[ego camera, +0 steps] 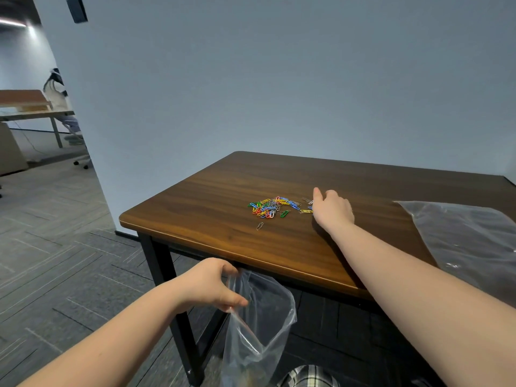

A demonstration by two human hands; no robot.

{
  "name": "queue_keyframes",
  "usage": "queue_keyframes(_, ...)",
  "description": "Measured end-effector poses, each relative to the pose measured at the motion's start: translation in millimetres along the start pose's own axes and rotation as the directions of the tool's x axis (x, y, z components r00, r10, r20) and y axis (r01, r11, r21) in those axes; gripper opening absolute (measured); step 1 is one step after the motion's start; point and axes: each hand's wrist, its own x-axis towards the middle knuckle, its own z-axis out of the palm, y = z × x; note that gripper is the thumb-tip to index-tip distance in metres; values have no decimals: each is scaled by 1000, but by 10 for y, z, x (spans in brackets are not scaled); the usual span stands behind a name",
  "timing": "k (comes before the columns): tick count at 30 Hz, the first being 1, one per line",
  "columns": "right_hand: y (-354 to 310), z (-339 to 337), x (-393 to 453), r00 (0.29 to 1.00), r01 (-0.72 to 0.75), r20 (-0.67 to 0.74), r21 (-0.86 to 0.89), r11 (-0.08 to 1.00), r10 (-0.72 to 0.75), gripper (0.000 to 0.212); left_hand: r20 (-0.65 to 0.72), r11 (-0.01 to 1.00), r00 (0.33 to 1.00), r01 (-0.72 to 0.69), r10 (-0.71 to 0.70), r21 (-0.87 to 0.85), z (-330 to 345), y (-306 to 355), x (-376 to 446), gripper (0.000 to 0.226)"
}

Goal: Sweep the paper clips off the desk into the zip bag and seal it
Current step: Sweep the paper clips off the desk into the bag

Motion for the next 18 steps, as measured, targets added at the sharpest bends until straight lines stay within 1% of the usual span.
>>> queue_keyframes(4,-174,111,144,996,15,85,-47,999,-11,67,27,1000,999,21,-22,21,-1,-5,18,81)
queue_keyframes(9,-448,288,220,978,116,179,-32,993,-108,70,59,998,997,56,-57,5,-13,11,35,79)
queue_keyframes(14,-699,474,261,923,247,304,-1,969,-235,71,76,996,993,87,-85,-19,-13,-40,81,79)
queue_keyframes(18,-806,529,280,875,308,360,102,946,-324,74,104,994,990,99,-94,-46,-18,-50,104,70)
